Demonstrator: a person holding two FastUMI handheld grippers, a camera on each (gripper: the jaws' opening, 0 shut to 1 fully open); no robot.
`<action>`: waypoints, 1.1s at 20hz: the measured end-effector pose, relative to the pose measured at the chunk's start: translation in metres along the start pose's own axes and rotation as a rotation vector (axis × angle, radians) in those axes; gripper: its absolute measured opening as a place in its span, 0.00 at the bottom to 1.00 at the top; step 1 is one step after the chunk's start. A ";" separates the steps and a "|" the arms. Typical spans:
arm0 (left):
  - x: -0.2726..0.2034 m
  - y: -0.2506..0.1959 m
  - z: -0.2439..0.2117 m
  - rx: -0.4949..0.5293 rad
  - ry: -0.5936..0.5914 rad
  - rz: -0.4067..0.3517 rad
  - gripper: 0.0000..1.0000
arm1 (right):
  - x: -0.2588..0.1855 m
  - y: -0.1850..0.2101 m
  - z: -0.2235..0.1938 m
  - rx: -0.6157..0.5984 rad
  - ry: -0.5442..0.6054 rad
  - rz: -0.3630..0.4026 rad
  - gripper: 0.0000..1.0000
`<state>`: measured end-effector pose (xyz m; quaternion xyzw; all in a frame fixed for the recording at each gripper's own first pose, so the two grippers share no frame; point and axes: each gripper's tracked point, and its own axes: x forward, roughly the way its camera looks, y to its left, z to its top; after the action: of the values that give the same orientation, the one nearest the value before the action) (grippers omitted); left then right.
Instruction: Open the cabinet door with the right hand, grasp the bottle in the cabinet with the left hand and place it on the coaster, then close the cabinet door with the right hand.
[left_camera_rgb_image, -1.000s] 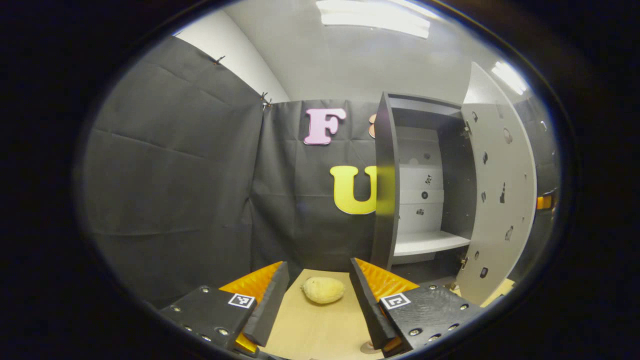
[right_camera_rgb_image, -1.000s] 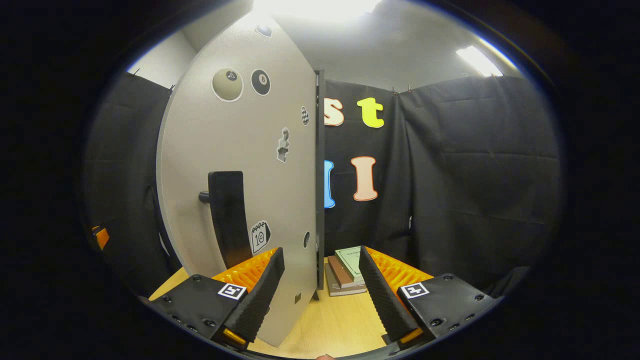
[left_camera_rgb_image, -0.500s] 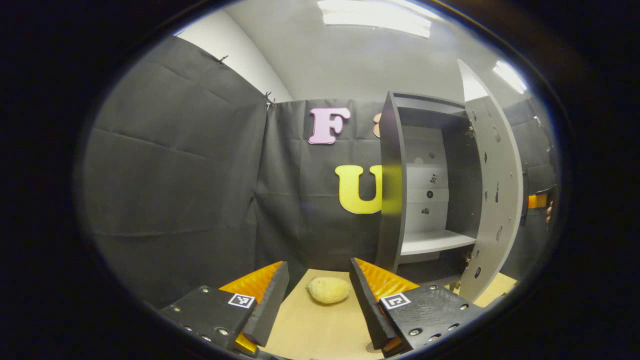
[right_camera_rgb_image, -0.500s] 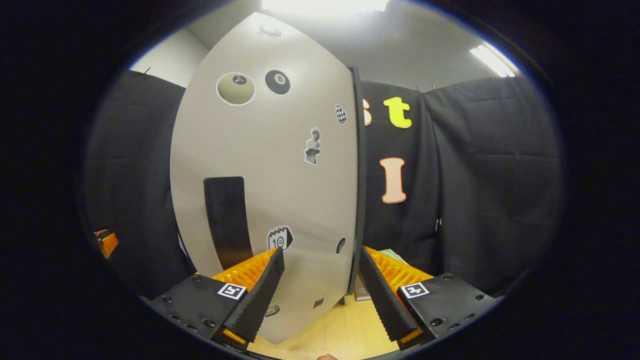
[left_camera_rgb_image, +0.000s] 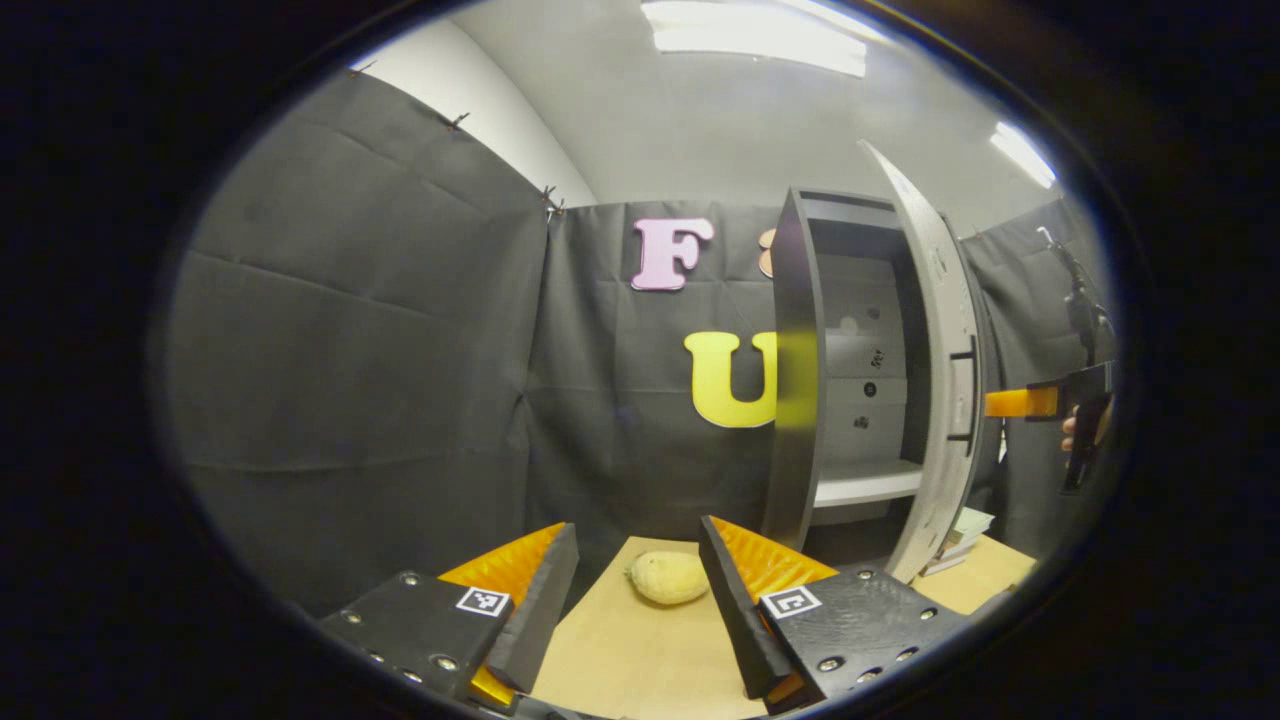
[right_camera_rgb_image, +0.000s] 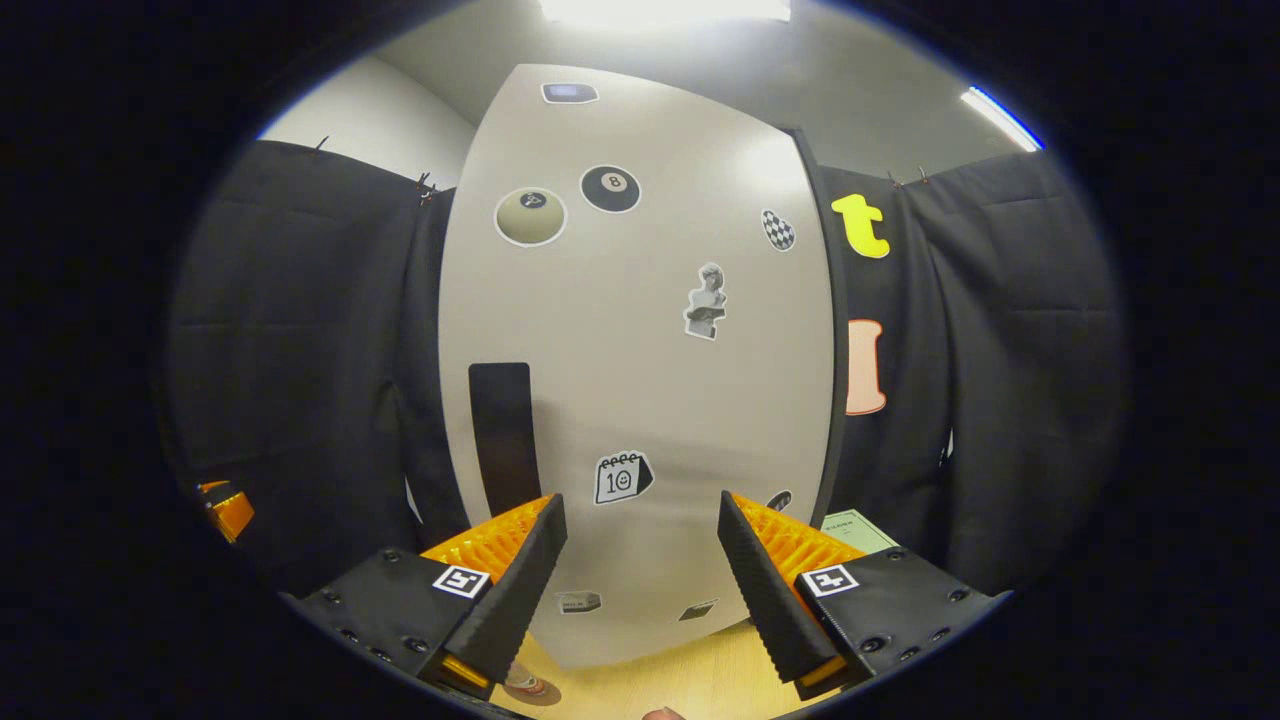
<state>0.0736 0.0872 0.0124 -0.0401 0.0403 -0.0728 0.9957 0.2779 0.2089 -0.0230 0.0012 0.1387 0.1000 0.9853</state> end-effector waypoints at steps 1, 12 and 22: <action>0.000 -0.001 0.000 -0.002 0.002 -0.004 0.73 | -0.002 0.000 -0.001 -0.002 -0.003 0.008 0.98; -0.007 -0.114 0.033 0.047 -0.054 -0.039 0.73 | -0.073 -0.078 0.019 -0.013 -0.144 0.017 0.97; -0.057 -0.262 0.049 0.111 -0.089 -0.046 0.73 | -0.125 -0.172 -0.010 -0.038 -0.172 0.052 0.97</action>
<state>-0.0153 -0.1588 0.0879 0.0109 -0.0089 -0.0959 0.9953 0.1912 0.0153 -0.0041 -0.0053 0.0515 0.1276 0.9905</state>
